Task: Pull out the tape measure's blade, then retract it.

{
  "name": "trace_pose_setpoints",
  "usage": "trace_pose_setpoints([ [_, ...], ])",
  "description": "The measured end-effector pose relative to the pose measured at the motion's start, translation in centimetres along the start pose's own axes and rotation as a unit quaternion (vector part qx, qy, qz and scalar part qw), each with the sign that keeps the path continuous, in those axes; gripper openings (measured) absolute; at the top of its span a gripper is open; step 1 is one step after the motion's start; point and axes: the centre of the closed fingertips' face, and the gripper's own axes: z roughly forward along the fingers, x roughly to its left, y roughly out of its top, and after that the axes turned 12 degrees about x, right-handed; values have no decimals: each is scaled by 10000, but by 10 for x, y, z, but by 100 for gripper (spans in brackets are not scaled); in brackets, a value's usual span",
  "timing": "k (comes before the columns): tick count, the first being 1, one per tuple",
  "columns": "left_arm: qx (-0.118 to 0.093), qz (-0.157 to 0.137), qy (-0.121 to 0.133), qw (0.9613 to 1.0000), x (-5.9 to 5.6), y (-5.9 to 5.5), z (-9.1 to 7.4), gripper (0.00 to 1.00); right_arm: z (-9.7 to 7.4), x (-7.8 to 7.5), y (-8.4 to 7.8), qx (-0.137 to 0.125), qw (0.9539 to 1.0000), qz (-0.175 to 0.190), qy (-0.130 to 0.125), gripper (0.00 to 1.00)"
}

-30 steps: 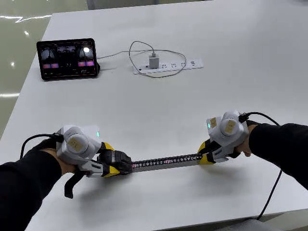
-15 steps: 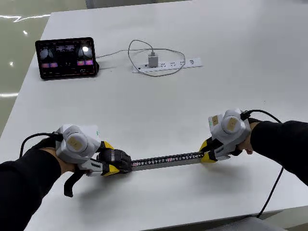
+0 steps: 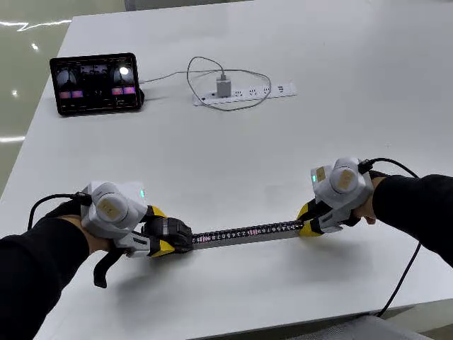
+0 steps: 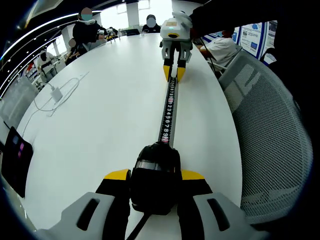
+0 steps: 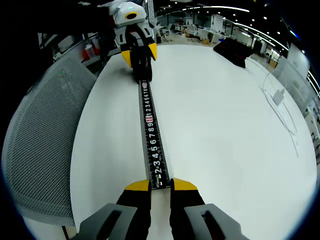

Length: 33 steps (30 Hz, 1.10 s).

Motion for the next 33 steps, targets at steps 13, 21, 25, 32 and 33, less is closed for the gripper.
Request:
trace_pose_setpoints([
  [13, -3, -8, 7, 10000, -1, 0, -1, 30, -2, -2, -6, 43, 10000, -2, -19, 10],
  [21, -6, -12, 11, 10000, -1, 1, -1, 30, -3, -2, -8, 49, 10000, 33, -29, 10],
  [25, -7, -13, 13, 10000, -1, 1, 0, 30, -3, -2, -9, 50, 10000, 48, -31, 10],
  [32, -3, -45, 13, 10000, 0, 2, 0, 31, -3, -1, -8, 157, 9999, -4, -36, 11],
  [33, -1, -49, 11, 10000, 0, 2, 0, 31, -3, 0, -7, 181, 9998, -3, -41, 11],
])
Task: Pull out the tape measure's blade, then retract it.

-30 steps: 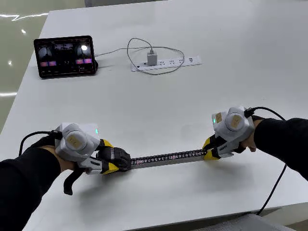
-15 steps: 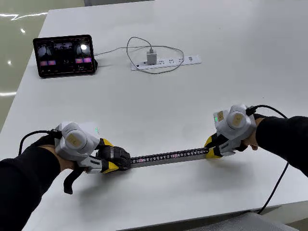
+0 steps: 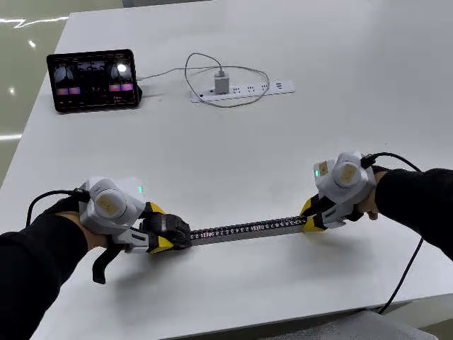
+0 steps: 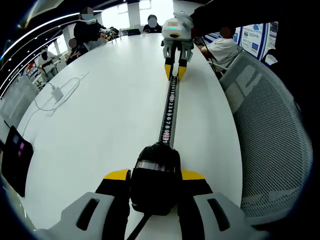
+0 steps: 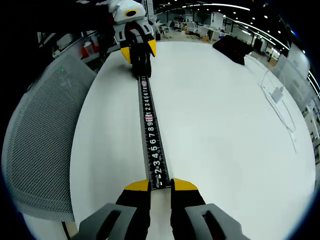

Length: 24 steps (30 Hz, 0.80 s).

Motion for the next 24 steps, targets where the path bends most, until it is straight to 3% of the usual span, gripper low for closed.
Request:
trace_pose_setpoints([
  [10, 128, 134, 20, 9998, 0, 0, 2, 31, 0, -1, -1, 101, 9999, -13, -82, 12],
  [13, 115, 144, 34, 9998, 0, 0, 1, 31, 1, -1, -1, 235, 9988, -391, -162, 12],
  [24, 252, 248, -39, 9994, 0, 0, 1, 31, 1, 0, -2, 458, 9970, -614, -71, 12],
])
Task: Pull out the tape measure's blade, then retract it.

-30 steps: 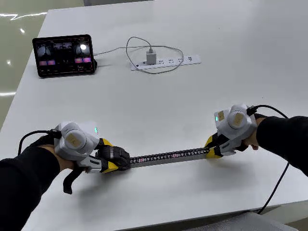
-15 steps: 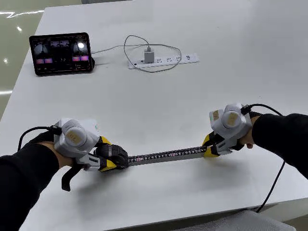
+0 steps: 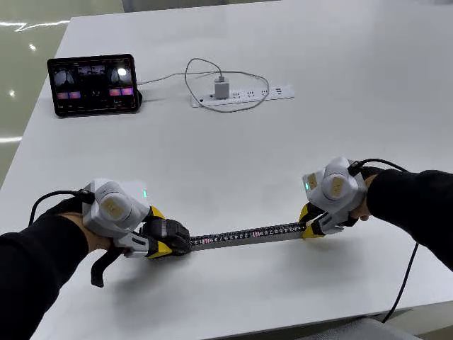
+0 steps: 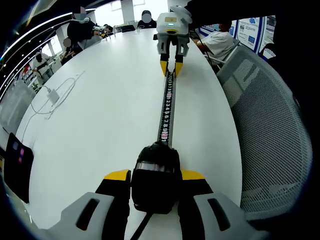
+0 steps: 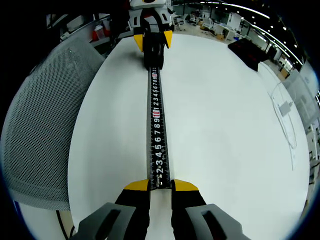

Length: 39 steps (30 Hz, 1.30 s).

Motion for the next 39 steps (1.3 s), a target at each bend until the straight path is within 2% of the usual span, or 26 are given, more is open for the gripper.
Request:
trace_pose_setpoints([
  [6, 70, 85, -41, 9999, 0, 1, -2, 30, 0, 1, 0, 73, 9998, -148, -55, 13],
  [12, 132, 110, -67, 9998, 1, 1, -6, 31, -1, -2, -2, 117, 9998, -103, -103, 15],
  [15, 271, 202, -16, 9994, 3, -2, -7, 34, -2, -2, -5, 132, 9998, -75, -101, 16],
  [20, 417, 261, -3, 9988, 1, -6, -8, 41, -5, -1, -9, 151, 9998, -37, -99, 23],
  [27, 361, 63, -81, 9993, -2, -4, -12, 52, -6, 5, -13, 115, 9999, 91, -41, 31],
  [29, 423, 44, -70, 9991, -2, -6, -13, 54, -7, 6, -13, 90, 9998, 197, -31, 34],
  [34, 510, -113, -264, 9983, -9, -12, -14, 62, -10, 7, -13, 32, 9995, 312, -31, 44],
  [39, 499, -215, -321, 9980, -12, -12, -16, 67, -14, 12, -9, -108, 9984, 527, 146, 50],
])
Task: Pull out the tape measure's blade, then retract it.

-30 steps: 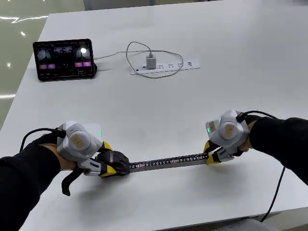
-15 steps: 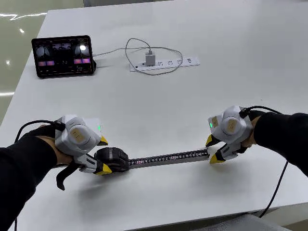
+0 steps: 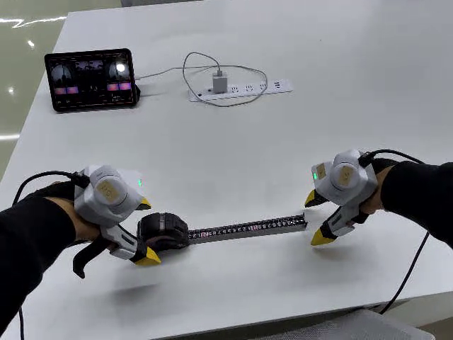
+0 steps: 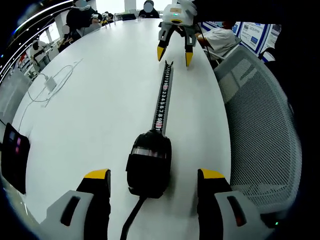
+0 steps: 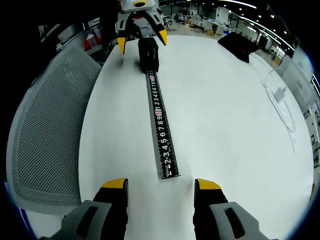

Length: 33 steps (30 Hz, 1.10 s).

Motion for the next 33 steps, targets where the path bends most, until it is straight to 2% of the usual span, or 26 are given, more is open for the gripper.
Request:
trace_pose_setpoints([
  [4, -20, -34, 6, 10000, 0, 1, -1, 71, 0, 4, 2, -91, 9999, 67, 102, 59],
  [10, -14, -93, -75, 9999, -4, 1, -1, 78, 2, 11, 3, -154, 9998, 61, 130, 76],
  [13, -42, -148, -107, 9998, -5, 2, -1, 82, 2, 10, 0, -141, 9998, 73, 117, 82],
  [16, -74, -189, -124, 9997, -6, 2, -1, 86, 3, 12, -1, -161, 9995, 231, 155, 93],
  [21, -117, -300, -123, 9994, -5, 2, -3, 92, 5, 15, -7, -173, 9988, 453, 112, 99],
  [23, -332, -518, -253, 9978, -8, 8, -4, 99, 6, 16, -7, -297, 9981, 531, 90, 99],
  [25, -415, -620, -290, 9968, -8, 8, -5, 99, 6, 17, -8, -382, 9971, 658, 61, 99],
  [29, -592, -834, -201, 9945, -7, 7, -4, 99, 3, 18, -6, -613, 9941, 895, -46, 99],
  [32, -740, -1092, -92, 9912, -5, 6, -4, 99, 0, 19, -5, -746, 9910, 1099, -163, 99],
  [33, -858, -1241, -80, 9885, -4, 6, -6, 99, -3, 20, -5, -813, 9895, 1180, -160, 99],
])
